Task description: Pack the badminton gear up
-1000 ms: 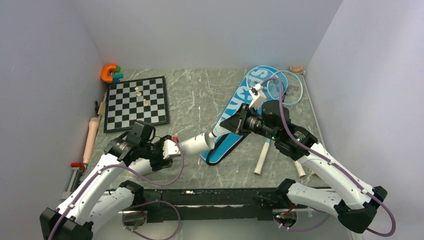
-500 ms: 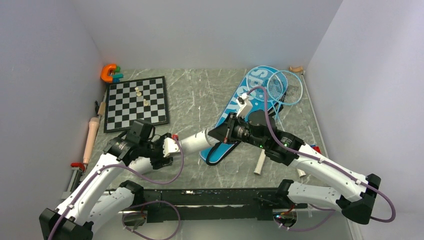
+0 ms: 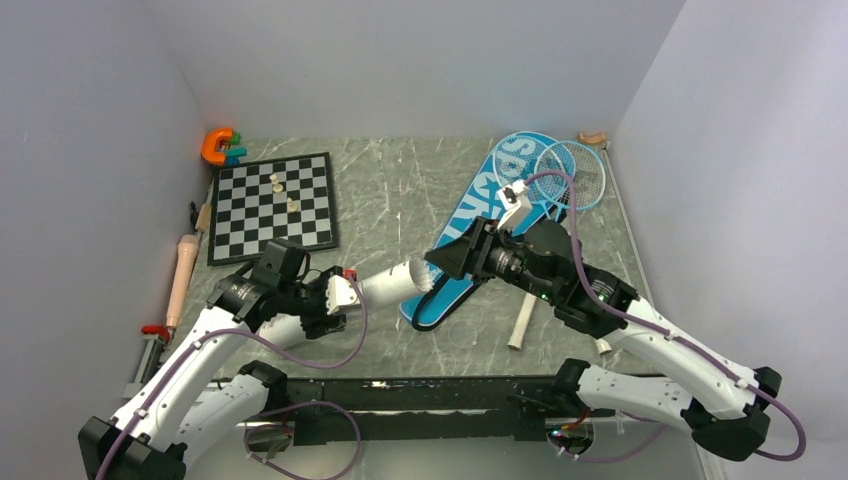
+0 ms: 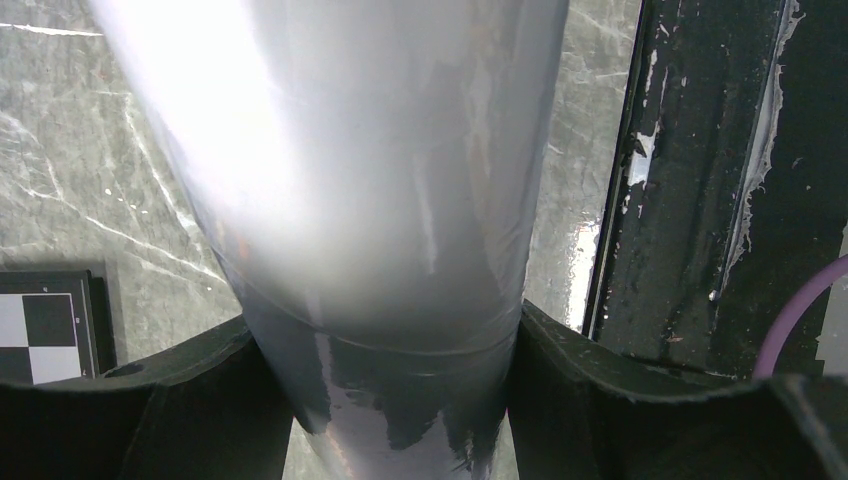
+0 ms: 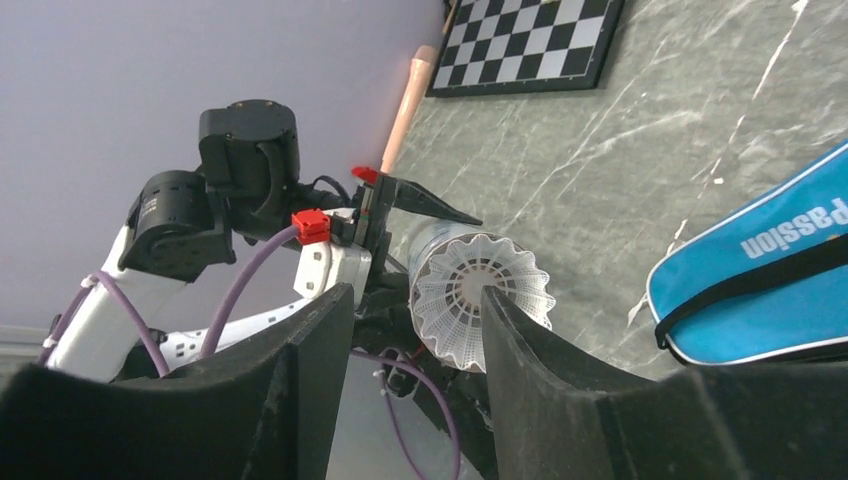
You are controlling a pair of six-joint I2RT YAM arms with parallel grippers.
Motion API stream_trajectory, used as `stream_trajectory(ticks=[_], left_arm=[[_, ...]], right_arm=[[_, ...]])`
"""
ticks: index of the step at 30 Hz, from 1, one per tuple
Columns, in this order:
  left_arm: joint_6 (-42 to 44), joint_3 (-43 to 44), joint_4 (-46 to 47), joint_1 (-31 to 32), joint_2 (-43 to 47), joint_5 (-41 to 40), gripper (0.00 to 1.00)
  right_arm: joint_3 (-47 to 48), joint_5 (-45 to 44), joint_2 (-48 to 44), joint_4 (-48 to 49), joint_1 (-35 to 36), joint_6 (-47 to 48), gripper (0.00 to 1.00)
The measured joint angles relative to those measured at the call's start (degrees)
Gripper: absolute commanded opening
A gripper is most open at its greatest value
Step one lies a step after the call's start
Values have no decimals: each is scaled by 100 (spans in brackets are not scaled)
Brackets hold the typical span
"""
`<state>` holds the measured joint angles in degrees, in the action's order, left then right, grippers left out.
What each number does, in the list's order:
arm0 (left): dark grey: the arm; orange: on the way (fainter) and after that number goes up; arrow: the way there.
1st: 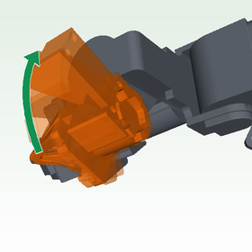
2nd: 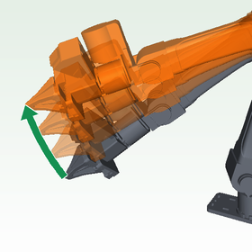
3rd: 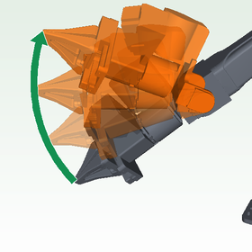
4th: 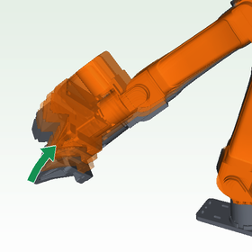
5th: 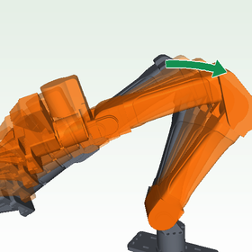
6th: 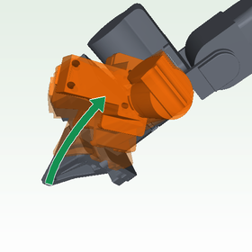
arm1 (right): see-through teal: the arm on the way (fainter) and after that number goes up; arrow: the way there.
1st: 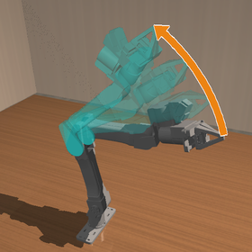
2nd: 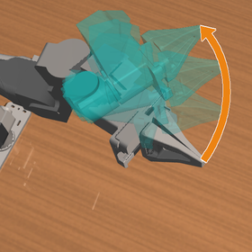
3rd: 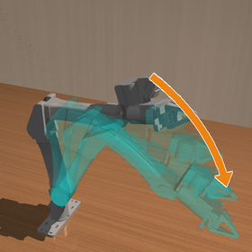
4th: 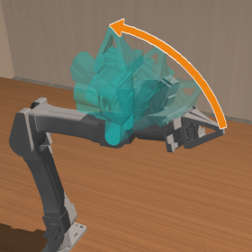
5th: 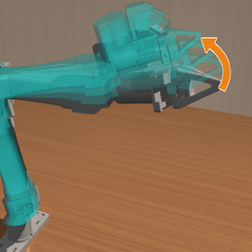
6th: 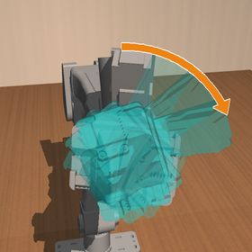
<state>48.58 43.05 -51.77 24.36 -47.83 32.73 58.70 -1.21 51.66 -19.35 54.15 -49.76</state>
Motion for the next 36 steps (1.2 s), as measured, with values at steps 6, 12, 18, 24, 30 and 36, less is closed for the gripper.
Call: stream_trajectory(ticks=[6,12,18,24,30,36], left_arm=[[0,0,0,0,0,17,9],[2,4,-2,0,0,44,9],[2,22,-7,0,0,46,9],[22,52,-20,0,0,61,9],[22,101,-72,0,-2,63,9],[20,136,-136,0,-2,66,9]], right_arm=[[31,-275,-129,-413,-107,177,67],[22,-271,428,-761,-131,380,68],[-31,-223,632,-804,-131,479,60],[-144,-133,678,-798,-131,487,47],[-245,74,881,-632,-131,481,47],[-245,348,1172,-420,-129,501,52]])
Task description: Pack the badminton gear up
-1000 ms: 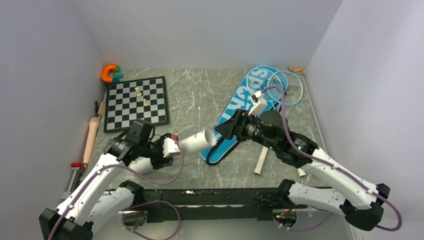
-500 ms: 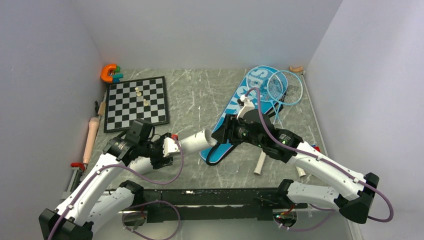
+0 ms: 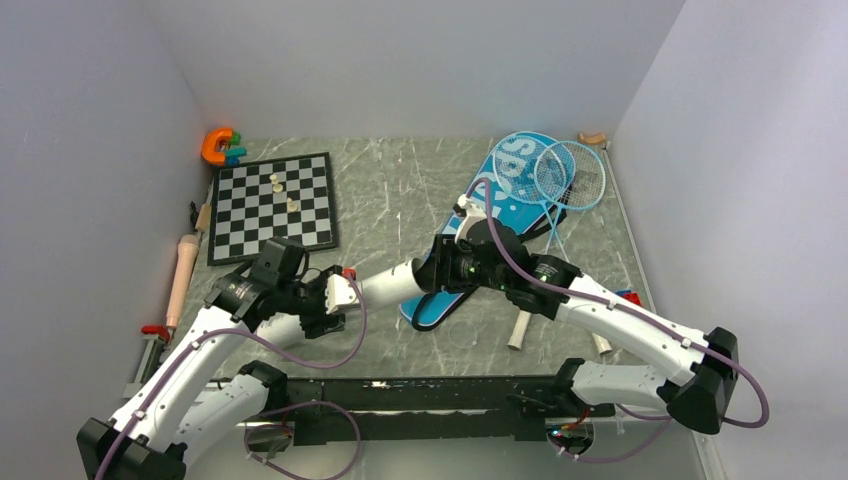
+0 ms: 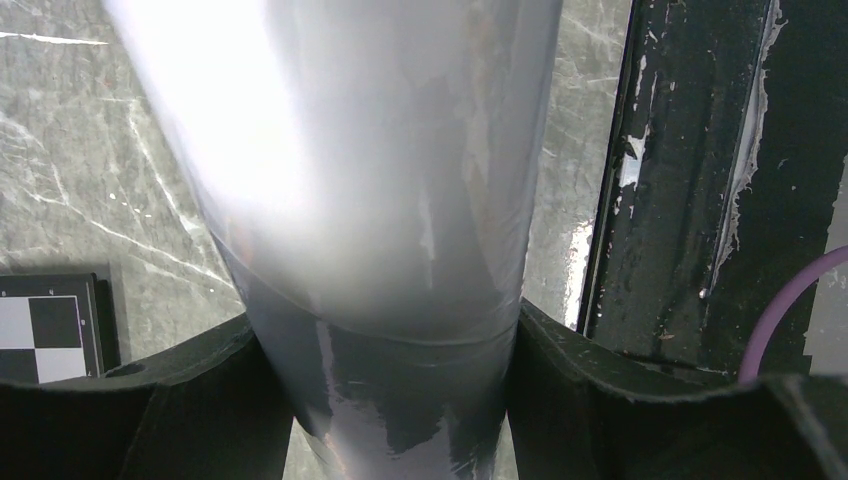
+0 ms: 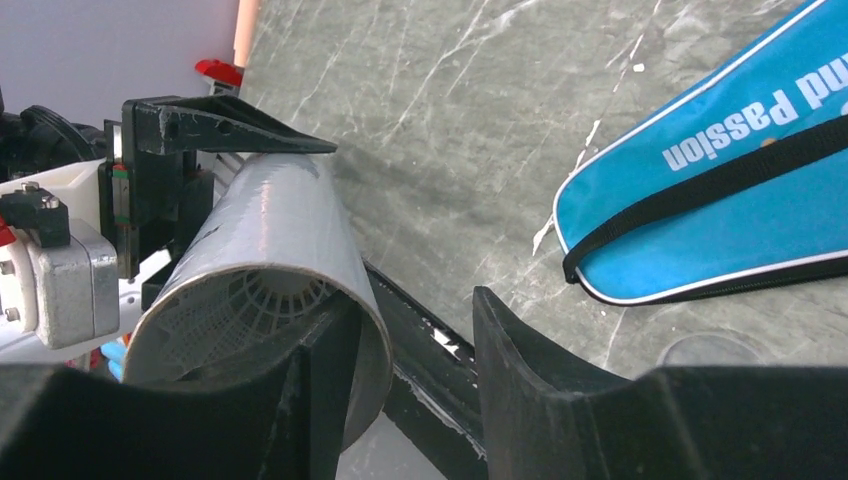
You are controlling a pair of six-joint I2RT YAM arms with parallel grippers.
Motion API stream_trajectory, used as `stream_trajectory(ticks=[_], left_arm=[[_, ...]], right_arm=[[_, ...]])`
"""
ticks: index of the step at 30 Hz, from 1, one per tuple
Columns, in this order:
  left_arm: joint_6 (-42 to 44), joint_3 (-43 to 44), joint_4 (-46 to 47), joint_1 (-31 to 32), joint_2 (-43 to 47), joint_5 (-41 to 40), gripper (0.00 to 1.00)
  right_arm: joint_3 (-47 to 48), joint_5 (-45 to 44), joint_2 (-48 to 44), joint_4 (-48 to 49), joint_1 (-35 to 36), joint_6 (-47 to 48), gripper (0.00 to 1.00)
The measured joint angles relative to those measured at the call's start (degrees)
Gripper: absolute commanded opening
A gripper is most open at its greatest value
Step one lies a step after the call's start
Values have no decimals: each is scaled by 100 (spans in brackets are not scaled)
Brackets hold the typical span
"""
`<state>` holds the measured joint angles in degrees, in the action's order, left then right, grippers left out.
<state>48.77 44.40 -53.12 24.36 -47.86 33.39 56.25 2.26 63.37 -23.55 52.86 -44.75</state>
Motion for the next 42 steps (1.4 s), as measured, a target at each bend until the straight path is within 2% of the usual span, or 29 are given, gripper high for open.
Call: stream_trajectory(ticks=[2,6,12,17,21,29,42], left_arm=[[0,0,-2,0,0,2,9],[4,0,-2,0,2,20,9],[70,-2,-2,0,2,22,9],[149,-9,0,2,2,22,9],[153,-15,0,7,11,0,9],[157,-15,-4,11,52,-31,9],[157,-59,-20,11,79,-28,9]], right_arm=[[0,107,76,81,0,4,56],[9,168,109,79,-20,33,72],[184,170,-503,-282,-481,136,77],[221,166,-1353,-614,-1036,184,70],[-61,96,-1438,-931,-1132,245,59],[-1606,-15,-297,-1394,-994,243,56],[-1749,-529,809,-1104,-588,170,45]])
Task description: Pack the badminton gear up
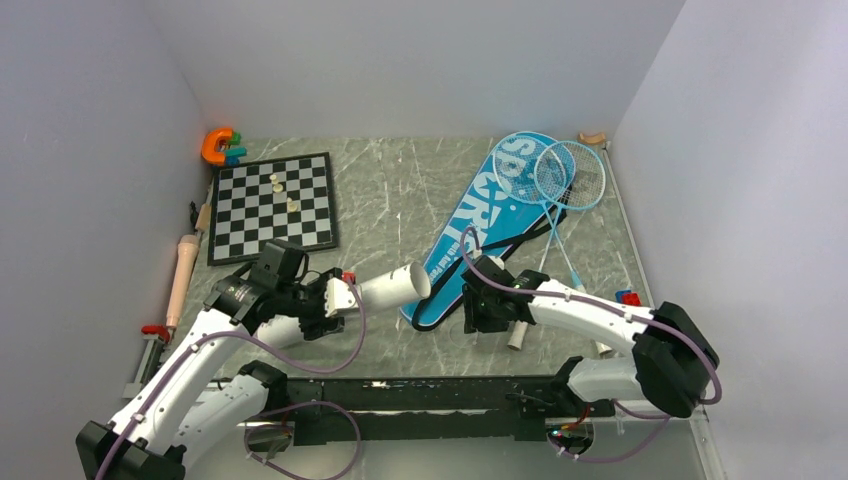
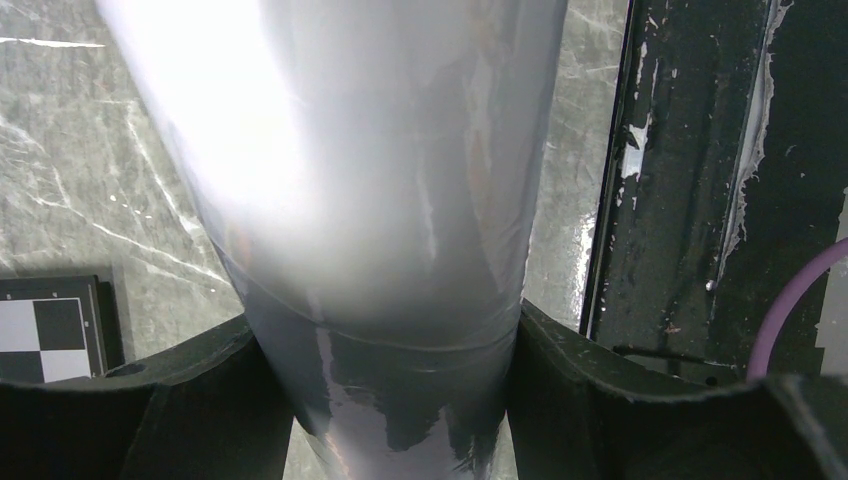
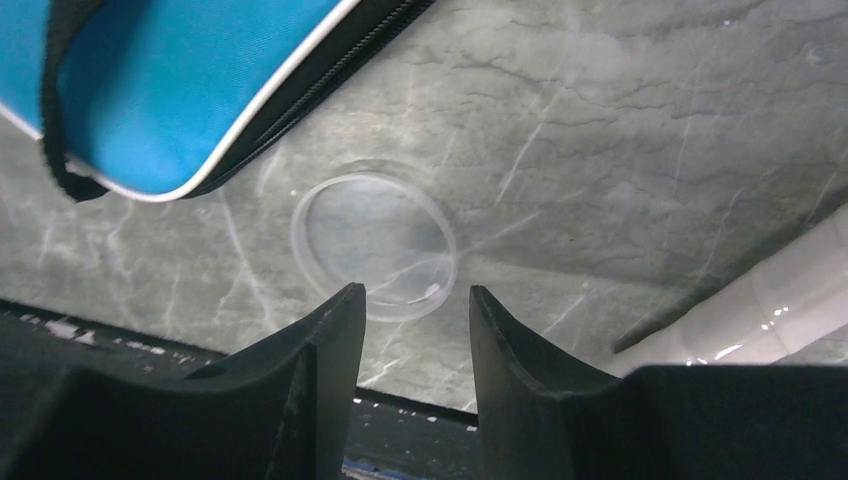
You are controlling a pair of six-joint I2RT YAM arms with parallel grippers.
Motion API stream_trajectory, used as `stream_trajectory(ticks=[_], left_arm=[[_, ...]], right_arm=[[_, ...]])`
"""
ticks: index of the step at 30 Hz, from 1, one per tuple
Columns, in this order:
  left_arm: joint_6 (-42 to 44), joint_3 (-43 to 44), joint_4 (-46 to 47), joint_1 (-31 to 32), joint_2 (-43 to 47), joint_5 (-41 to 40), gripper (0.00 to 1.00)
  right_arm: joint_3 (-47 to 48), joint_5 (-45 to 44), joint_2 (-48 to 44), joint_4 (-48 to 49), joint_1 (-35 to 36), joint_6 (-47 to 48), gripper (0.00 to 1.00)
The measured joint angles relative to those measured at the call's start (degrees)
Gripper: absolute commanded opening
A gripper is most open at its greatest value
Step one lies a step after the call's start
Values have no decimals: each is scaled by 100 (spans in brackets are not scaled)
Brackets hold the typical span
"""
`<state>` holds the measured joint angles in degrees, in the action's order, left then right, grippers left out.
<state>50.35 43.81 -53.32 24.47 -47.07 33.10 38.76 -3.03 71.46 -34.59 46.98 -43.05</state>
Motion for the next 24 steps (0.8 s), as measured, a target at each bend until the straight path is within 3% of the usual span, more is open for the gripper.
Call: stream_trajectory(ticks=[16,19,24], left_arm=[[-4,-50,-48,0,81,7,9],[-4,-50,-79,0,114,7,9],[-7,-50,-101,0,122,7,9]], right_arm=[[-155,-310,577,581,44,-109,35],[-179,-313,592,715,55,-127,26],[-214,-350,579,743,59,-168,0]])
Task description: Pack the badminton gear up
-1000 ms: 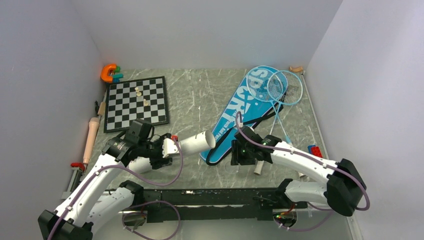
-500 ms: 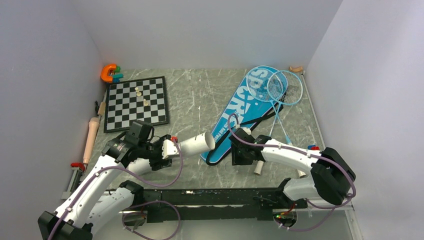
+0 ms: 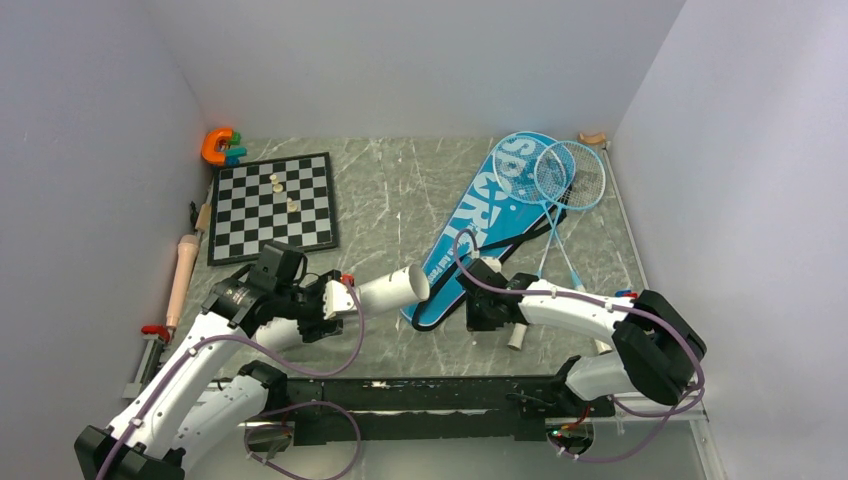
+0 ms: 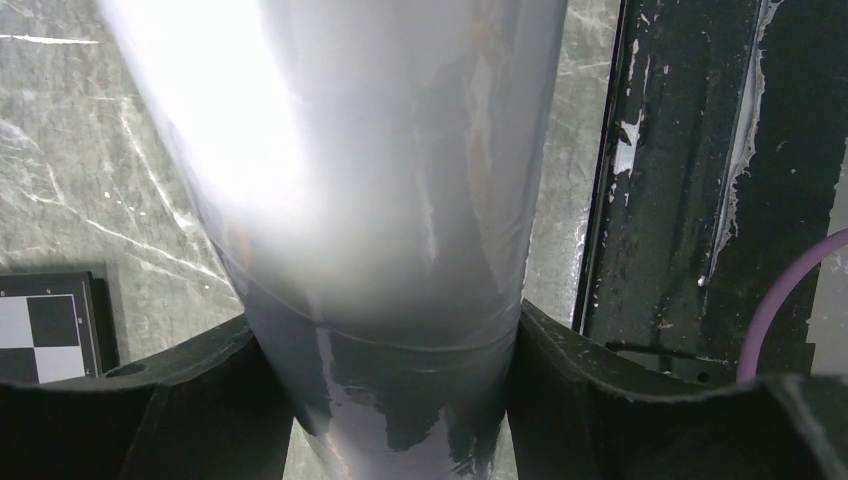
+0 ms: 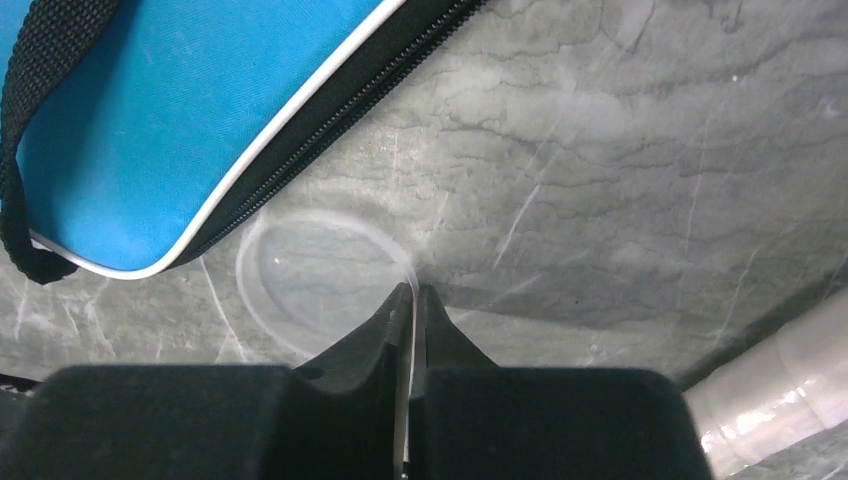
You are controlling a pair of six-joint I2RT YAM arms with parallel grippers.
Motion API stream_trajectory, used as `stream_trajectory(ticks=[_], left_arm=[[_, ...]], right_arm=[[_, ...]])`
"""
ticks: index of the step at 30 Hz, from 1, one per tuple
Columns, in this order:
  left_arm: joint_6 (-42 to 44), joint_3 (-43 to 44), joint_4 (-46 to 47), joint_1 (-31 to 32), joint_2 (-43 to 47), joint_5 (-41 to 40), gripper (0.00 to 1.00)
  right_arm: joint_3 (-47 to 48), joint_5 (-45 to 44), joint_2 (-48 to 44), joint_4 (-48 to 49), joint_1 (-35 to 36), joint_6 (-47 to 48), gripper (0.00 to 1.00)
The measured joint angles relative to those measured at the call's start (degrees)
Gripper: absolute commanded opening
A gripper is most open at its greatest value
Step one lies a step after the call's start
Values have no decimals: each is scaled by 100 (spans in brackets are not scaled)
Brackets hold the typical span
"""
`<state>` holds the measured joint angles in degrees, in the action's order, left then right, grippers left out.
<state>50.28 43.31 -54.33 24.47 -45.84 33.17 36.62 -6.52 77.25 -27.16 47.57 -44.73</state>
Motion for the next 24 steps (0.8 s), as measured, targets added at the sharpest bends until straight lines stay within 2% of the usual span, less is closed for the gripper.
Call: stream_trajectory(ticks=[5,9,17,24], left_arm=[[4,0,0,0,-4,0,9],[4,-2,2,0,-17,0,8],[13,-2,0,13,-87,0,8],[74,-2,0,26,-90,0,9]], right_arm=[[2,-15,-177,-236,7,-22,0],[138,68,-898,-706,-24,66,0],[1126,881,-2262,-1307,-765,546,0],[2028,1878,-2413,-1353,-1106,713,0]])
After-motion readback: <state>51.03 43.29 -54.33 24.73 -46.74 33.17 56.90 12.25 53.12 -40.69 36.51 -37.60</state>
